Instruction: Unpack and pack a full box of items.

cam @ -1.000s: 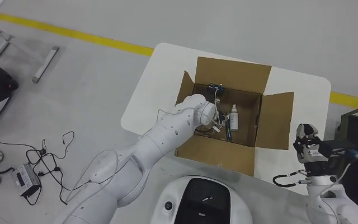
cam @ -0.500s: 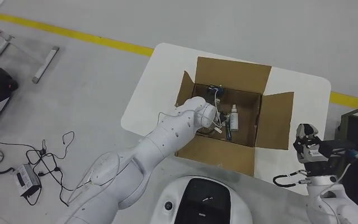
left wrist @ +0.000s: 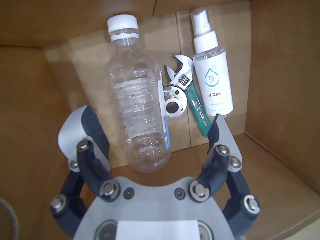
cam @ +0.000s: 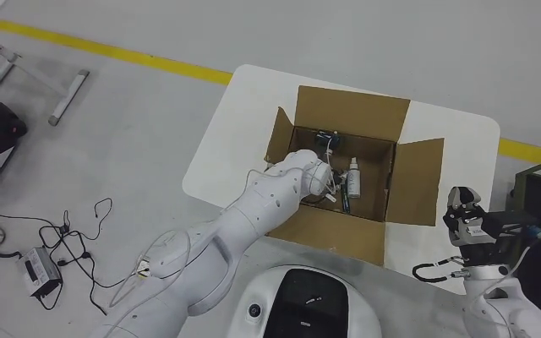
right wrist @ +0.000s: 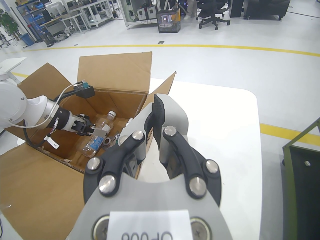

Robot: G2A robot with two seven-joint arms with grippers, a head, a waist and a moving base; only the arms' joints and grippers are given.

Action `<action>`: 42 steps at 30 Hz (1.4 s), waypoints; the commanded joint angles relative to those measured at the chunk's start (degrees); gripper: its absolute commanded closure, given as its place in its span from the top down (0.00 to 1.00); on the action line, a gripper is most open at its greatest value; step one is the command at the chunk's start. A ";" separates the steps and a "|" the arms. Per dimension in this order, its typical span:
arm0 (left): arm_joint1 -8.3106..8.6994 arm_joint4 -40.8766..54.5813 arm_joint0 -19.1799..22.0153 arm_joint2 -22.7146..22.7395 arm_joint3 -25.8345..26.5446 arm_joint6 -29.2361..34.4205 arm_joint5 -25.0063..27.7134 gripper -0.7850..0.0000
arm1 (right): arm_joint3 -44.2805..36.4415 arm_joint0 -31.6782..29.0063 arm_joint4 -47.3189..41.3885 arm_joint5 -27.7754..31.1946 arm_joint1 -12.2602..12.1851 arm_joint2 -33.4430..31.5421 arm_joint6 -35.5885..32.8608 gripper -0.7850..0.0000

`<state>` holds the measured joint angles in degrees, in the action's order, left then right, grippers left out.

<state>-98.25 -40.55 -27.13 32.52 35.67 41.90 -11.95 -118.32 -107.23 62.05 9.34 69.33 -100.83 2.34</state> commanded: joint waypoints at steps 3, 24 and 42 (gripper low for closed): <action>-0.97 -0.10 0.57 -0.17 -2.33 -0.57 -0.01 1.00 | 0.00 0.00 0.00 0.00 0.00 0.00 0.00 0.00; -5.18 -2.13 3.00 -0.58 -11.32 -3.00 0.00 1.00 | 0.00 0.00 0.00 0.00 0.00 0.00 0.00 0.00; -7.78 -3.52 3.56 -0.21 -16.68 -4.01 0.02 0.57 | 0.00 0.00 0.00 0.00 0.00 0.00 0.00 0.00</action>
<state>-105.94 -44.05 -23.59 32.25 19.27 37.99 -12.00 -118.32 -107.23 62.05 9.34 69.33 -100.83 2.34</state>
